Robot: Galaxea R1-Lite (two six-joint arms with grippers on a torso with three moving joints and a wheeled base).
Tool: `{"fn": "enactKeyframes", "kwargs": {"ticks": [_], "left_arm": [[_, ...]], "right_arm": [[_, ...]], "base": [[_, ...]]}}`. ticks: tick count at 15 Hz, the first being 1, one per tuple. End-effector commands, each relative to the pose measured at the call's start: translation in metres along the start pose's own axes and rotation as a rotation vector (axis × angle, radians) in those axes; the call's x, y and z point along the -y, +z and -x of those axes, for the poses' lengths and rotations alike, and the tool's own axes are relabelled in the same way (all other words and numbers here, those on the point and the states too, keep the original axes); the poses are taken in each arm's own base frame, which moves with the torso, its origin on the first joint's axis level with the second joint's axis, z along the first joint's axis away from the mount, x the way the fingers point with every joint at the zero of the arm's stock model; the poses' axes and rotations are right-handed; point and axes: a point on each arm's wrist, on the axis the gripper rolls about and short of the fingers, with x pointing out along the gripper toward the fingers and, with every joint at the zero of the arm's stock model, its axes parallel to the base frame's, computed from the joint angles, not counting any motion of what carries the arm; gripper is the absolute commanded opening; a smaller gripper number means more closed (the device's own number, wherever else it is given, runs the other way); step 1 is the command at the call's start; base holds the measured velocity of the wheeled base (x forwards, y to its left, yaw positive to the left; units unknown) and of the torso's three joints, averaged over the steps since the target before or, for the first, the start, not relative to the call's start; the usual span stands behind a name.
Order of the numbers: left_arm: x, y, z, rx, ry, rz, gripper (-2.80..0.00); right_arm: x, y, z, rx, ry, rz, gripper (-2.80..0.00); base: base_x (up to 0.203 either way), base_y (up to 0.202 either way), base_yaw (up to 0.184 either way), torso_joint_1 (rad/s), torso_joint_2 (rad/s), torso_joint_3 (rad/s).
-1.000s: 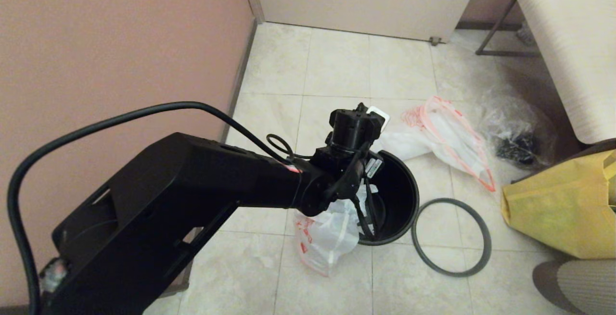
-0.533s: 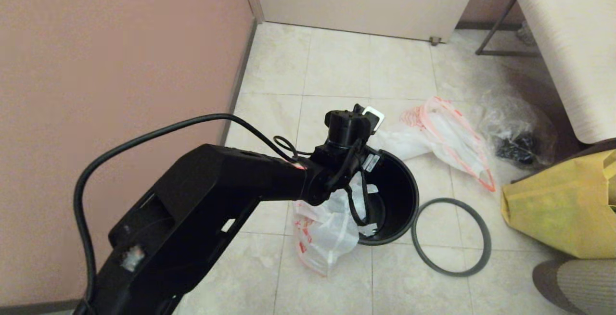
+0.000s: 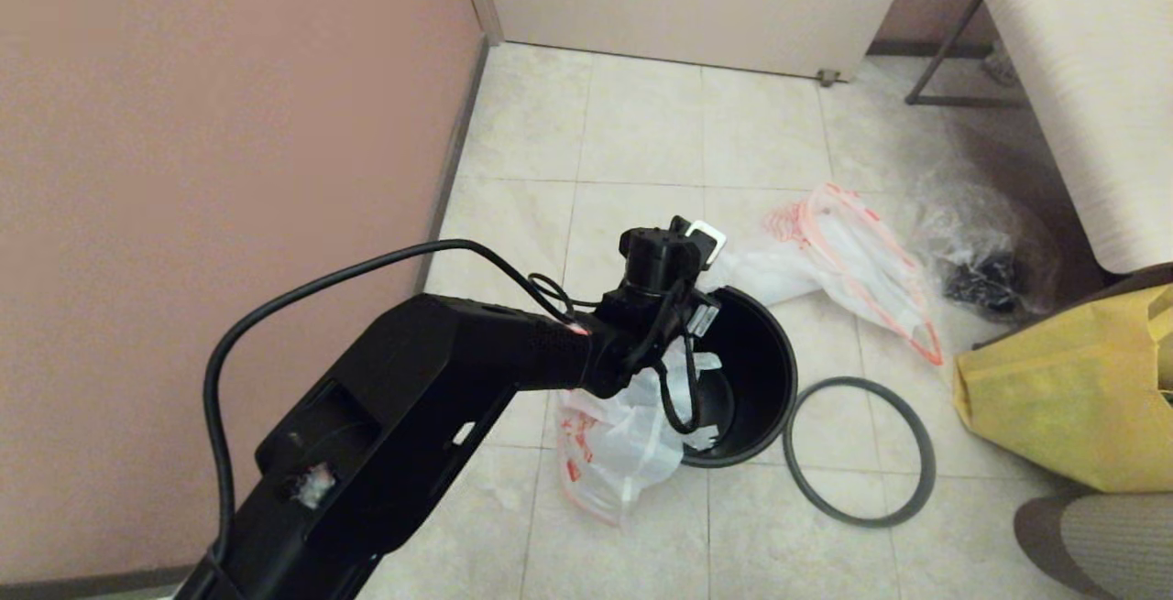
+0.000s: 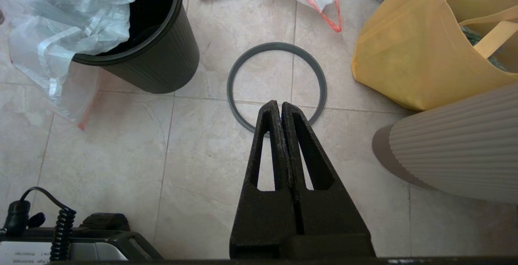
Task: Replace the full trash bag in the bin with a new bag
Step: Put the new garbage bag on the trash can
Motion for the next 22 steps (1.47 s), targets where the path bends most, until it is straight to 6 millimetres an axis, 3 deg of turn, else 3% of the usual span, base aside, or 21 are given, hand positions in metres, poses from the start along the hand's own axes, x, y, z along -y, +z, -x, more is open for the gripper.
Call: {"fn": "enactKeyframes", "kwargs": {"ticks": [1,5,8,10,17,20,22], "left_arm": [[0.002,0.0,0.0,-0.004,0.009,0.01,-2.8],[0.01,0.009,0.02,-0.033,0.018,0.064,-2.8],[0.034,0.0,0.041,-0.122,-0.055,0.051,-2.8],[0.047,-0.009,0.042,-0.187,-0.091,0.051,-2.8],[0.083,-0.084,-0.009,-0.291,-0.107,0.017,-2.8],[0.079,-0.124,-0.029,-0.323,-0.187,0.01,-2.8],[0.071,-0.138,-0.039,-0.272,-0.227,0.029,-2.8]], "right_arm": [[0.0,0.0,0.0,-0.001,0.0,0.001,-2.8],[0.0,0.0,0.0,-0.001,0.0,0.001,-2.8],[0.0,0.0,0.0,-0.001,0.0,0.001,-2.8],[0.0,0.0,0.0,-0.001,0.0,0.001,-2.8],[0.0,0.0,0.0,0.0,0.0,0.001,-2.8],[0.0,0.0,0.0,-0.001,0.0,0.001,-2.8],[0.0,0.0,0.0,-0.001,0.0,0.001,-2.8]], "base": [[0.0,0.0,0.0,0.0,0.0,0.0],[0.0,0.0,0.0,0.0,0.0,0.0],[0.0,0.0,0.0,0.0,0.0,0.0],[0.0,0.0,0.0,0.0,0.0,0.0],[0.0,0.0,0.0,0.0,0.0,0.0],[0.0,0.0,0.0,0.0,0.0,0.0],[0.0,0.0,0.0,0.0,0.0,0.0]]}}
